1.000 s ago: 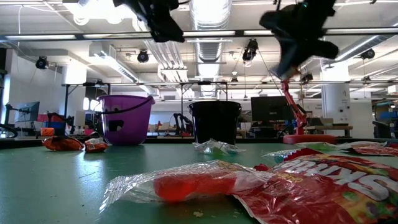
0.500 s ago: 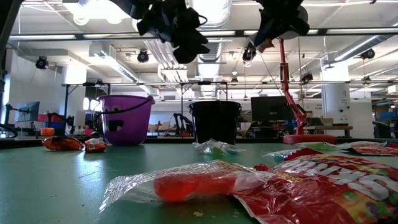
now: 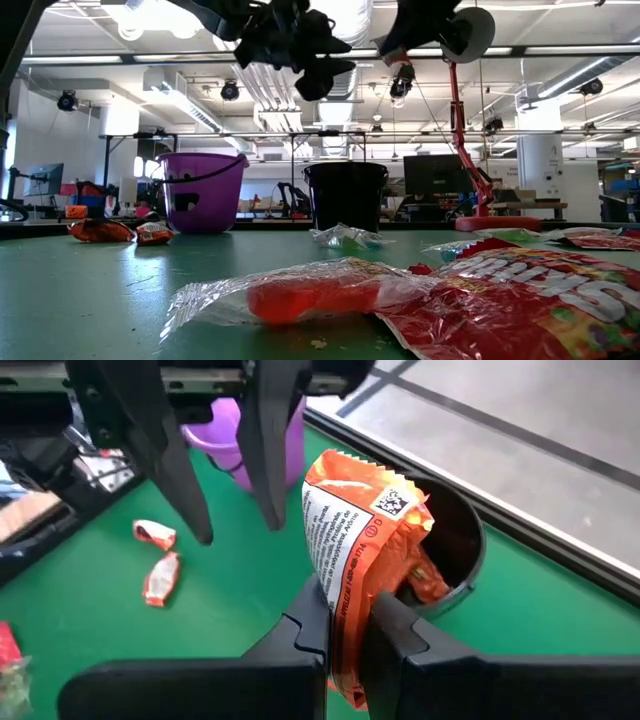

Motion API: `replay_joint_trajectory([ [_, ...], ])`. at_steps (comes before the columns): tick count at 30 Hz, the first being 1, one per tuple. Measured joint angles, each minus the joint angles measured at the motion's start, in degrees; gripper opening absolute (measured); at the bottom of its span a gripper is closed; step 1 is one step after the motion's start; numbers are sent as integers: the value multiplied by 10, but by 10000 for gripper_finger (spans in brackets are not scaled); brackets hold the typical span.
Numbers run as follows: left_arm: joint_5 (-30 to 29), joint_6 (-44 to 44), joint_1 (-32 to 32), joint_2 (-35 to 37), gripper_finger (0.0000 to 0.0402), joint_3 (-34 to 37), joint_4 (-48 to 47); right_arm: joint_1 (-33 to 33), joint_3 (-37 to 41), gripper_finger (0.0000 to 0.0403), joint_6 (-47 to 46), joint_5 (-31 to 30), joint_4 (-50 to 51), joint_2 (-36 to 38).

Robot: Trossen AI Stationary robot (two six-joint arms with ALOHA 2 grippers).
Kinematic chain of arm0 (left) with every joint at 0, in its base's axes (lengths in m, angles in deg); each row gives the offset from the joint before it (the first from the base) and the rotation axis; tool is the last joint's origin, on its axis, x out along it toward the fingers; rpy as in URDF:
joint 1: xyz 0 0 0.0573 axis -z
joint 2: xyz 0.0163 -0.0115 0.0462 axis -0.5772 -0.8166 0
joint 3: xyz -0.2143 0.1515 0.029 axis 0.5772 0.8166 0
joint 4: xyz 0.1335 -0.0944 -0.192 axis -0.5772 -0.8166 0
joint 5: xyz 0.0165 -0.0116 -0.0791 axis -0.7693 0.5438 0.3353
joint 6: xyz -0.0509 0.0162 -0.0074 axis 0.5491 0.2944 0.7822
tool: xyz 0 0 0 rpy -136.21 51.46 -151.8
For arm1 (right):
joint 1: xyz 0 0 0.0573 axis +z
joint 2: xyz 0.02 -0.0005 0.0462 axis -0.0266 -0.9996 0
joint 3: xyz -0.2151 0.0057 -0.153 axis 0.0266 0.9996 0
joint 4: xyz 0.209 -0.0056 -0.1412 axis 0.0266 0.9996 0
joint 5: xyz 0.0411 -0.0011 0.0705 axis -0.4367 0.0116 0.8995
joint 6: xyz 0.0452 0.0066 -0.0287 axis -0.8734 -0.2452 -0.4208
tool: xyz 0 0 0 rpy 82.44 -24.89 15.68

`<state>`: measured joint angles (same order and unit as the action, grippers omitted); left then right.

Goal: Sort candy
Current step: Put the orange candy into the black bucket

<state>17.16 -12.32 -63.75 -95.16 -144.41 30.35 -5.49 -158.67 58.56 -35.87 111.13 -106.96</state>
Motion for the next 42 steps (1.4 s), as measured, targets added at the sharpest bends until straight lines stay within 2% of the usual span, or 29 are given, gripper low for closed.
replay_joint_trajectory([
  [7,10,41,0,0,123,0,71,-3,-1,20,20,29,-39,-29],
  [23,-16,42,0,0,120,0,81,-3,-32,20,34,47,-41,-67],
  [27,-16,39,-1,0,102,0,79,-3,-33,20,34,44,-42,-67],
  [37,-14,37,-1,0,11,0,79,-3,-33,20,33,44,-44,-67],
  [42,-14,37,-1,0,7,0,79,-3,-33,31,34,43,-45,-67],
])
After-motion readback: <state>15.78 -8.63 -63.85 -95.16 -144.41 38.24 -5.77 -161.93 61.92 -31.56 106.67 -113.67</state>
